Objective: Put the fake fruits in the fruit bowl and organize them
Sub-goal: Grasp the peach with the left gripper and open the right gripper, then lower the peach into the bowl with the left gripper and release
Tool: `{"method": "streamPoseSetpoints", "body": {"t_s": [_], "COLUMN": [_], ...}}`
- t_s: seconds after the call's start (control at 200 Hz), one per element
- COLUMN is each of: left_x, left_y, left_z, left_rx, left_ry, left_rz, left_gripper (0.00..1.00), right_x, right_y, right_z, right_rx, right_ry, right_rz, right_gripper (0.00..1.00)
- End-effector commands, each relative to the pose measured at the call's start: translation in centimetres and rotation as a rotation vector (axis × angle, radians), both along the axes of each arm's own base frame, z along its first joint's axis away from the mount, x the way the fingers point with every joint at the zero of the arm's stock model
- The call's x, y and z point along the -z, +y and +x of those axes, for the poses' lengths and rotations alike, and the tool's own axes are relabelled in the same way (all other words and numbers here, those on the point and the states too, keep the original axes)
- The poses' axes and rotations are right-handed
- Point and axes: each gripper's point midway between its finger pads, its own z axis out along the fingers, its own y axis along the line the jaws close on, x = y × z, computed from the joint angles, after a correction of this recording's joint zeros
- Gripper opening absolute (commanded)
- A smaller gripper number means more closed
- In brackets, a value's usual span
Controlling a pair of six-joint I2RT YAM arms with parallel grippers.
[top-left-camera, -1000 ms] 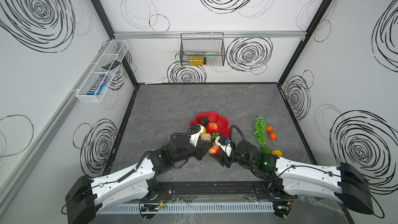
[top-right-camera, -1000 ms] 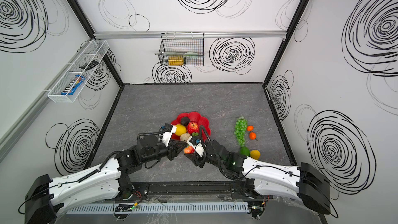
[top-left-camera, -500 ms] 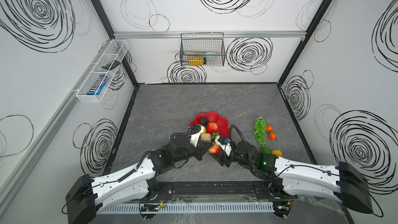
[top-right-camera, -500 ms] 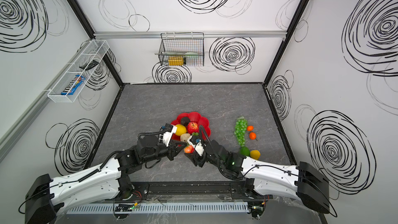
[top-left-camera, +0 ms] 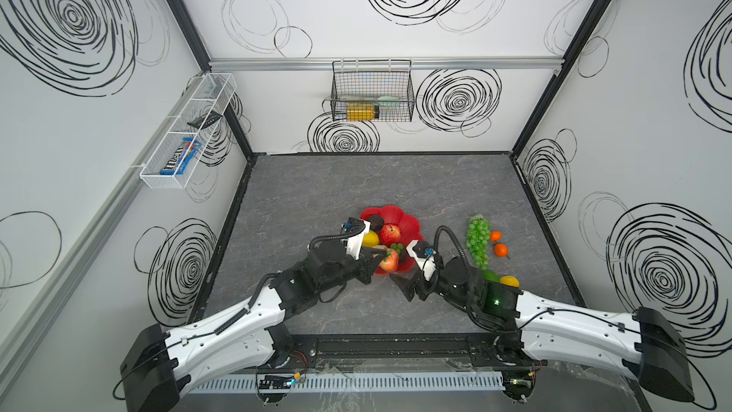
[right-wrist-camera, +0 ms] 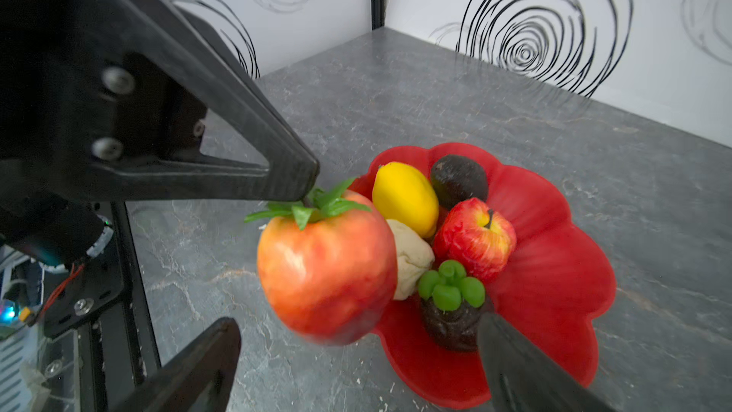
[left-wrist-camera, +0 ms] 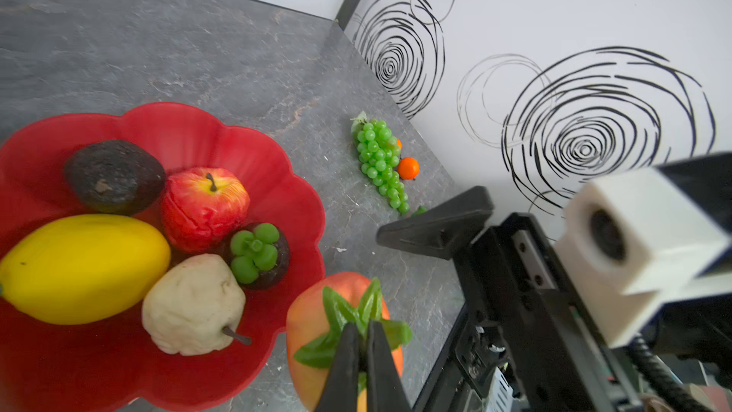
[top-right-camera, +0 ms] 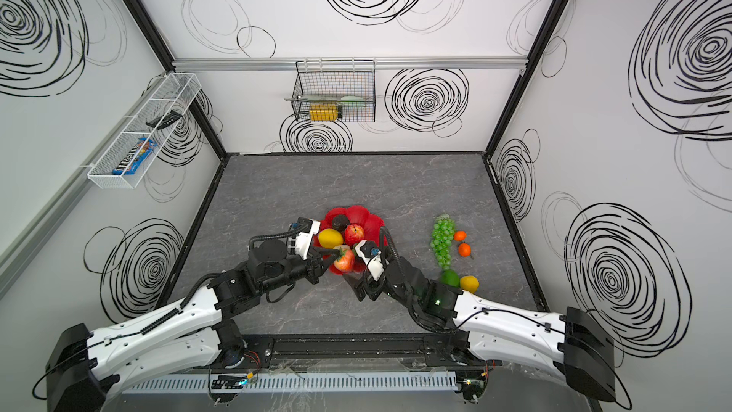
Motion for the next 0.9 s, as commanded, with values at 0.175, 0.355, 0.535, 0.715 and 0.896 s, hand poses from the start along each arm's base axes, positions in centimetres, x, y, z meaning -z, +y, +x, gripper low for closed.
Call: {"method": "streamPoseSetpoints", "body": {"t_s": [0.175, 0.355, 0.535, 0.715, 0.896], "left_x": [0.0, 1.3, 3.2, 4.6, 5.4], "left_y": [4.7, 7.4, 8.6, 9.0, 9.1], "left_z": [4.2, 5.5, 5.9, 6.0, 6.2], "left_rx": [-0.239, -0.366, -0.426, -0.456, -0.468], "left_ry": [-0.021, -0.019, 0.01, 0.024, 0.027], "left_rz": [-0.01, -0.024, -0.068, -0.079, -0.078], "left_gripper": [0.04, 0.04, 0.04, 0.04, 0.04], "right_x": [0.9, 1.1, 1.4, 1.5, 1.7], "right_y": [-5.4, -6.4, -6.1, -6.0, -5.9], "right_z": [2.4, 2.8, 2.8, 2.9, 2.9], "right_rx": [0.186, 0.211, 0.2, 0.195, 0.192], "right_ry": [0.004, 0.005, 0.012, 0.013, 0.018], "right_rz": [0.131, 0.171, 0.164, 0.164, 0.16], "right_gripper": [0.97, 0.97, 0.97, 0.97, 0.97]}}
